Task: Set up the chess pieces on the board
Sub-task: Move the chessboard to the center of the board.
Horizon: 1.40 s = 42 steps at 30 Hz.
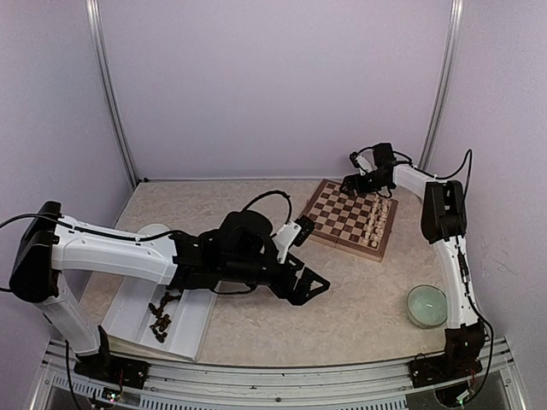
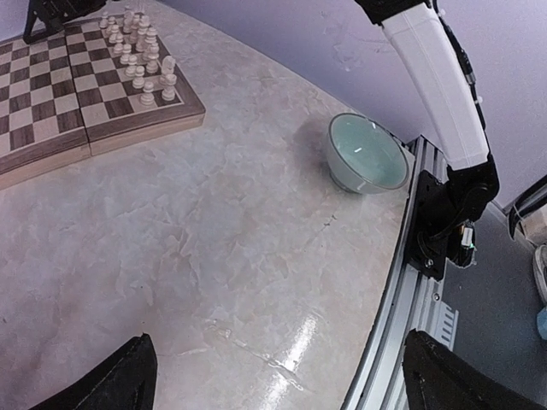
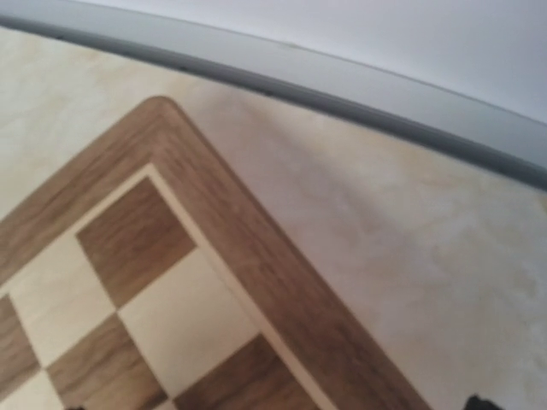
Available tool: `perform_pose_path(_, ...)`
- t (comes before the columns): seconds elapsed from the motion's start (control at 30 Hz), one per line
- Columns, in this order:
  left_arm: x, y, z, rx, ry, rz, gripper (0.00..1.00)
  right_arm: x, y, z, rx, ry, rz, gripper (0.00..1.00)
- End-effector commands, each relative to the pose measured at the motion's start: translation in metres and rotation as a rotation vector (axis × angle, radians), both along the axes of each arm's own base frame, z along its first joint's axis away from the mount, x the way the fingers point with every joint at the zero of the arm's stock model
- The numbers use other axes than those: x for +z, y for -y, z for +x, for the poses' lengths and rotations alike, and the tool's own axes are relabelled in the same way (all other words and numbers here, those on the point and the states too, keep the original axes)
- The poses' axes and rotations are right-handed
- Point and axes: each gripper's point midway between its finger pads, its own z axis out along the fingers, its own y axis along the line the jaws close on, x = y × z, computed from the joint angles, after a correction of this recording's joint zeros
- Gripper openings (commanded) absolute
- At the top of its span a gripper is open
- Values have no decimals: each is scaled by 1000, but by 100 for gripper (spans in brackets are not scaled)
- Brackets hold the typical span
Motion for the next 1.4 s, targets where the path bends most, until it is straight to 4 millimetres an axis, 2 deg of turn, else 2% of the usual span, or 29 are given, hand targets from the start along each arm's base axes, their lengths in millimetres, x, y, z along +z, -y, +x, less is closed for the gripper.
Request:
perform_pose_path(0.0, -1, 9, -10, -49, 9, 26, 99, -12, -15, -8, 97, -35, 74, 94)
perform_pose_path(0.33, 13, -6, -2, 21, 47, -5, 99, -25, -27, -20, 126, -81, 40, 91)
perform_pose_path(0.47, 15, -10, -3, 32, 38, -21, 99, -13, -12, -2, 25, -23, -17, 98)
perform_pose_path(0.63, 14, -15, -7, 34, 15, -30, 99, -2, 4, 13, -71, 31, -57, 99)
perform_pose_path(0.93, 18, -16, -10, 33, 3, -44, 99, -6, -6, 10, -8, 18, -18, 99)
perform_pose_path(1.03, 22, -15, -10, 30, 1, -47, 99, -15, -10, 3, 17, -21, -1, 99)
perform_pose_path(1.2, 28, -16, -12, 31, 1, -54, 99, -37, -4, -9, 12, -116, 18, 95)
perform_pose_path(1.37, 31, -20, -15, 36, 6, -58, 99, -67, -11, -36, 75, -239, 2, 91)
